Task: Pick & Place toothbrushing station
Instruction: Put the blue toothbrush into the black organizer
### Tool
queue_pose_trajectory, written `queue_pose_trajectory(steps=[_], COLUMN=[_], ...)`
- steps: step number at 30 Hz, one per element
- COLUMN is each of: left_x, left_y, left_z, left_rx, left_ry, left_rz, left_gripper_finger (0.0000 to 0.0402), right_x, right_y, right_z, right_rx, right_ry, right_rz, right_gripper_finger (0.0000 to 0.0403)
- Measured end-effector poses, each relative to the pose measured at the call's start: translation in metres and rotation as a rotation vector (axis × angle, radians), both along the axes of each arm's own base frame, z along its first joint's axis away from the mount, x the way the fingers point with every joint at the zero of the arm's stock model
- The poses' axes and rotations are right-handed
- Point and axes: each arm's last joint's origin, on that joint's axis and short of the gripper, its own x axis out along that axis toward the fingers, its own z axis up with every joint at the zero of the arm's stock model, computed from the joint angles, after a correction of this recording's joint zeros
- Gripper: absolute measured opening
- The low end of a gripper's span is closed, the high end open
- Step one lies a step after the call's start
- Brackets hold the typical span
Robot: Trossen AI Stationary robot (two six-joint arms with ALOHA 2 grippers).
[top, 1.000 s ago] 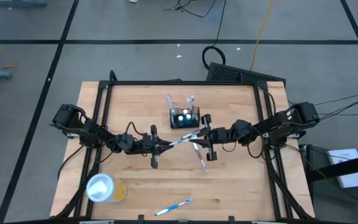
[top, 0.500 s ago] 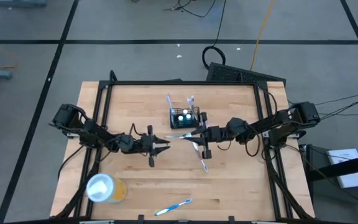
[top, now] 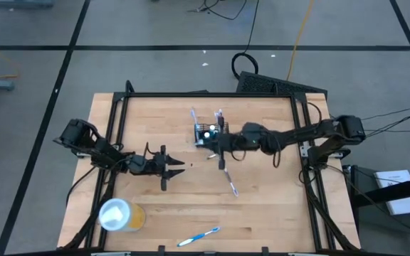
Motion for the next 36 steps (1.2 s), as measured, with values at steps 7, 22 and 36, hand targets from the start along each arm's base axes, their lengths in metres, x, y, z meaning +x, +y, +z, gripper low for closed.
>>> queue_pose_trajectory(steps=[7,22,36], left_x=[-0.005,-0.005,-0.005], left_y=[-0.005,-0.005,-0.005], left_z=[-0.002,-0.003,-0.003], left_rx=[0.026,0.026,0.023], left_ry=[0.013,0.016,0.018], left_rz=[-0.002,-0.003,-0.002], left_gripper_finger=[0.0132,0.0131,0.0131], right_x=[0.013,0.012,0.009], right_y=[-0.03,-0.065,-0.072], right_z=[0.032,0.079,0.054], right_rx=[-0.018,0.002,0.094], right_ry=[0.137,0.258,0.326], right_rz=[-0.109,-0.219,-0.248], right_gripper_finger=[0.0014,0.0014,0.0014])
